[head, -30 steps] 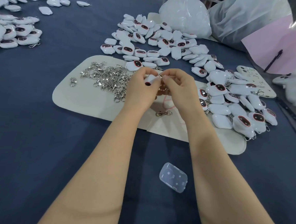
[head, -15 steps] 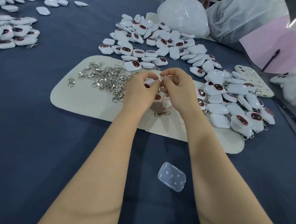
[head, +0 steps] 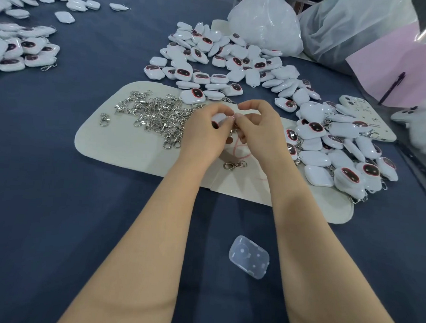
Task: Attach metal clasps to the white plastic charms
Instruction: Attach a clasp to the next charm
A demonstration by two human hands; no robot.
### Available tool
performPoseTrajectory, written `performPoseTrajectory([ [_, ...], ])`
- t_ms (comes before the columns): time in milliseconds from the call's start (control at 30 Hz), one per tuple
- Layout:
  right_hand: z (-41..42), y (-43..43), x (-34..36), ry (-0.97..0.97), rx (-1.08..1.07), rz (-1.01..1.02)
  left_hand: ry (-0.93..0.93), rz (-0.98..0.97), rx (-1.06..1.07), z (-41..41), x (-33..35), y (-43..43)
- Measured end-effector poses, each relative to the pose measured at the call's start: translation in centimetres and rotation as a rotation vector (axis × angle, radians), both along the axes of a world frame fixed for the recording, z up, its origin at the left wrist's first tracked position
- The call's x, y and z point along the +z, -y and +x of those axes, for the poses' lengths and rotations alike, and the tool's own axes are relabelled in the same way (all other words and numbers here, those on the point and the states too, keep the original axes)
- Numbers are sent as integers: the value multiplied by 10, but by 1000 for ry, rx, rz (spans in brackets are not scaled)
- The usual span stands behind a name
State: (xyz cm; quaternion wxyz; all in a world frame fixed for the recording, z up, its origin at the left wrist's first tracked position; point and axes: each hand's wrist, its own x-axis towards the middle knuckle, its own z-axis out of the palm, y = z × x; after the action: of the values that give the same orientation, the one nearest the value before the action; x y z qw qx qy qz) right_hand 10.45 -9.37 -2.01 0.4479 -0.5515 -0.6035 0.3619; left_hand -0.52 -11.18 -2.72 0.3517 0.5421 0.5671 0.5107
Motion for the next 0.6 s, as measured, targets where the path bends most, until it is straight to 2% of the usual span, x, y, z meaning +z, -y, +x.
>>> performPoseTrajectory([
  [167, -2, -1, -1, -54, -41, -42, -84, 14, 15, 1, 0, 0],
  [300, -3, -3, -1, -80, -87, -60, -65, -2, 39, 1, -1, 0],
  [433, -4, -4, -4, 50, -120, 59, 53, -37, 82, 0, -1, -2],
  [600, -11, 0, -5, 80, -86, 198, 119, -15, 125, -2, -1, -2],
])
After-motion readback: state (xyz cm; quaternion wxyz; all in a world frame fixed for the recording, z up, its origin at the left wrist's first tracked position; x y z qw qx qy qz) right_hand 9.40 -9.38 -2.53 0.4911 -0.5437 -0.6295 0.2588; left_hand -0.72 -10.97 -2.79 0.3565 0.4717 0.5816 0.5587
